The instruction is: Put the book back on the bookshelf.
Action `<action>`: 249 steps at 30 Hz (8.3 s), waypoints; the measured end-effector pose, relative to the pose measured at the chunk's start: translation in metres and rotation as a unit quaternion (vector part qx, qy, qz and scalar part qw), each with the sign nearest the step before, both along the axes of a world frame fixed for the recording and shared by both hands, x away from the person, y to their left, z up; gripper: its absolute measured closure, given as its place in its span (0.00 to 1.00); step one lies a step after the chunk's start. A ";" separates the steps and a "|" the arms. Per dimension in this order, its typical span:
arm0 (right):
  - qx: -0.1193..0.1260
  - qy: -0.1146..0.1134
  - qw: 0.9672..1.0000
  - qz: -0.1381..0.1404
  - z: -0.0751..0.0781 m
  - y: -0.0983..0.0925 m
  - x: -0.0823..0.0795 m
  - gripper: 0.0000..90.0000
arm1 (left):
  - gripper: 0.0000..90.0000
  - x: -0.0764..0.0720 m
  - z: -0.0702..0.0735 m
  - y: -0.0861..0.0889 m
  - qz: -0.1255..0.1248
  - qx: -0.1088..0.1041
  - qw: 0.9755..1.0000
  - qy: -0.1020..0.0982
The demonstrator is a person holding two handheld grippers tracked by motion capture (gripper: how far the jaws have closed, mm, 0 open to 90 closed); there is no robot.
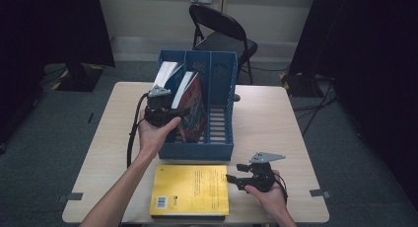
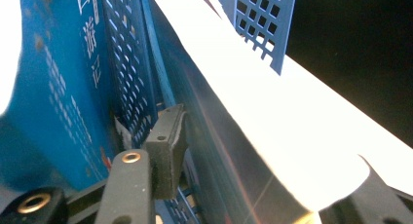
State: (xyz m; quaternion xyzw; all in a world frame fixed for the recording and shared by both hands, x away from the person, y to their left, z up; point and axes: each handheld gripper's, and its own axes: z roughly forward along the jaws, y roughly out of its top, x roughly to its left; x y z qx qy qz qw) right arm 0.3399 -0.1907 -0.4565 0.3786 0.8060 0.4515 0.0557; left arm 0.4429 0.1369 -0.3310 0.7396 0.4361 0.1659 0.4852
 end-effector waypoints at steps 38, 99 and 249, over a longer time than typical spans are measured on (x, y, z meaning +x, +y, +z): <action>-0.004 0.000 1.000 0.004 0.000 0.002 0.000 0.38 | 0.66 0.035 0.052 -0.026 -0.011 0.092 0.988 0.124; 0.007 0.024 1.000 0.003 -0.002 -0.002 0.001 0.38 | 0.79 0.082 0.043 -0.057 0.019 0.218 0.916 0.336; -0.009 0.036 0.999 -0.005 -0.006 -0.001 0.002 0.36 | 0.52 -0.003 -0.009 0.018 -0.079 0.081 0.990 0.089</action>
